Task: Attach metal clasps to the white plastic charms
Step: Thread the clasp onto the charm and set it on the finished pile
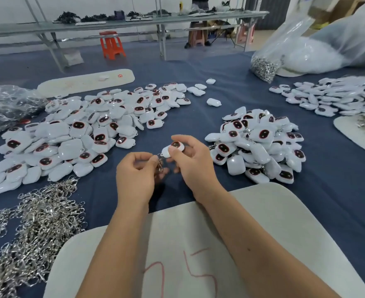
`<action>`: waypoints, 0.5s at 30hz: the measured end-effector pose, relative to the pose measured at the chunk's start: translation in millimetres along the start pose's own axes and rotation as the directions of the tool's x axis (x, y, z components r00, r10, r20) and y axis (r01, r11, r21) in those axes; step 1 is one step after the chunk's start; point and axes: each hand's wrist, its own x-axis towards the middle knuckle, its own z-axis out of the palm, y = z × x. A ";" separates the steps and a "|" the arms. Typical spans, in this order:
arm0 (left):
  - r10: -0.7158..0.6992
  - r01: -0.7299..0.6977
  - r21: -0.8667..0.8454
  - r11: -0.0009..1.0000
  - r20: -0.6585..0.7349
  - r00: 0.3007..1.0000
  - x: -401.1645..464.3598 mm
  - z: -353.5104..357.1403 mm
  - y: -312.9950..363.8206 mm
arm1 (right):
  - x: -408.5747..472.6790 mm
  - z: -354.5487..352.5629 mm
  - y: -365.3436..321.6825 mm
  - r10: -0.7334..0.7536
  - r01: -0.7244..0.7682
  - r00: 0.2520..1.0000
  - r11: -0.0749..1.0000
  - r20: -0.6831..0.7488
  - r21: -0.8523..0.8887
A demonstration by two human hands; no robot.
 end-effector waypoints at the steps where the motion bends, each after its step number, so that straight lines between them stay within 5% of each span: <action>1: -0.058 0.060 -0.094 0.994 0.027 0.998 -1.4 10.8 4.7 | 2.8 -5.8 -4.2 -0.038 0.034 0.998 0.997 -0.059 -0.076; 6: 0.031 0.001 -0.124 0.992 0.256 0.966 -10.9 78.9 32.9 | 10.3 -54.9 -31.5 -0.265 0.097 0.889 0.906 -0.374 -0.412; 11: 0.202 -0.228 0.052 0.972 0.307 0.930 -13.5 110.6 45.9 | 14.2 -91.7 -54.0 -0.293 -0.041 0.866 0.767 -0.406 -0.641; 15: 0.150 -0.182 0.099 0.978 0.270 0.951 -6.4 97.7 36.1 | 11.6 -77.5 -61.9 -0.380 0.011 0.827 0.748 -0.415 -0.663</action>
